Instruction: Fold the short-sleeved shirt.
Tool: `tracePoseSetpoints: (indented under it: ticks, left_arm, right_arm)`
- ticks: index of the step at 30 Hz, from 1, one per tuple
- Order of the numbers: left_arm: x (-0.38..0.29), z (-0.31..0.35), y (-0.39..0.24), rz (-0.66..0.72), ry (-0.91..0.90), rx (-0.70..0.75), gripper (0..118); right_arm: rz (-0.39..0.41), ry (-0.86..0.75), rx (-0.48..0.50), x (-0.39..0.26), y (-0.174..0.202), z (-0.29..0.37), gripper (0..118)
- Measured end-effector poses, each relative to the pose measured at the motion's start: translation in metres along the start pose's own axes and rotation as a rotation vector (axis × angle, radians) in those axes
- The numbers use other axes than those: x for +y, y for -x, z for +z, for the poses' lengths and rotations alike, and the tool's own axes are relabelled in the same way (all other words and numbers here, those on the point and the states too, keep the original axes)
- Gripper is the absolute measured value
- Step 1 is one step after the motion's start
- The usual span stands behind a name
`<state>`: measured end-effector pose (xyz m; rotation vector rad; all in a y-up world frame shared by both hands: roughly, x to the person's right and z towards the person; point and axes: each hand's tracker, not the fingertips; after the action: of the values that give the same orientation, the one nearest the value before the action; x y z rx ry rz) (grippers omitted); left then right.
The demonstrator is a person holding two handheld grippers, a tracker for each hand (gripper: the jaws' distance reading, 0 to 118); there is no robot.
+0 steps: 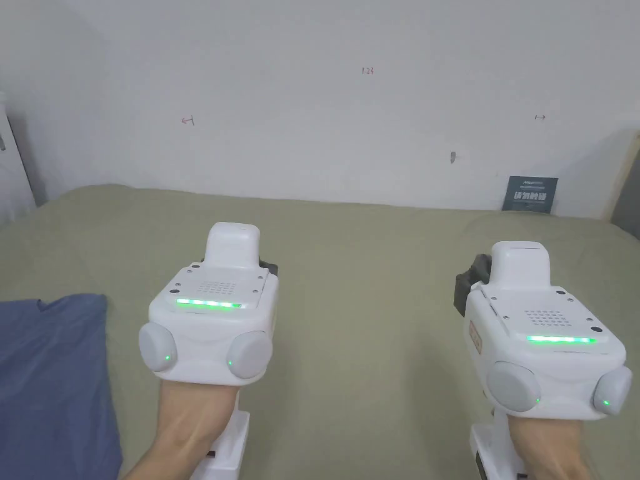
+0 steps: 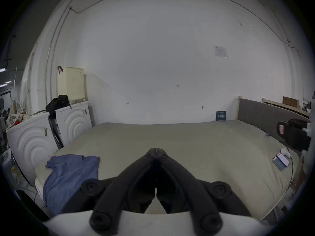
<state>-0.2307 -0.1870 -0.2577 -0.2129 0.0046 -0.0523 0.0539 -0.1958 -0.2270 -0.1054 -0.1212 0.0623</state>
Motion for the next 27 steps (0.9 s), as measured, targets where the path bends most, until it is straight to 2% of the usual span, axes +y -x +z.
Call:
tracePoseSetpoints:
  ticks: [1,5,9,13,17,21,23,27]
  left_arm:
    - [-0.001,0.0,-0.001,-0.006,-0.004,0.002,0]
    - [0.001,0.003,-0.006,0.005,0.001,-0.023,0]
    - [0.002,0.006,-0.001,0.002,-0.004,-0.024,0]
    - [0.002,0.008,0.027,0.037,0.007,0.019,0]
    - [0.003,0.023,0.084,0.05,0.009,0.157,0]
    - [0.003,0.055,0.148,0.059,0.018,0.309,0]
    - [0.001,0.074,0.184,0.053,0.025,0.414,0]
    - [-0.007,0.112,0.236,0.081,0.05,0.563,0]
  right_arm:
    - [0.021,-0.005,-0.018,-0.002,-0.001,0.0,7]
    - [-0.016,0.002,-0.018,0.002,-0.005,0.001,7]
    - [-0.01,0.013,-0.018,0.004,-0.005,-0.003,7]
    - [0.007,0.021,0.018,0.01,0.016,-0.011,7]
    - [0.024,0.012,0.141,0.016,0.063,-0.024,7]
    - [0.008,0.007,0.318,0.021,0.137,-0.028,7]
    - [0.018,-0.001,0.422,0.023,0.186,-0.021,7]
    - [-0.004,0.006,0.583,0.024,0.255,-0.007,7]
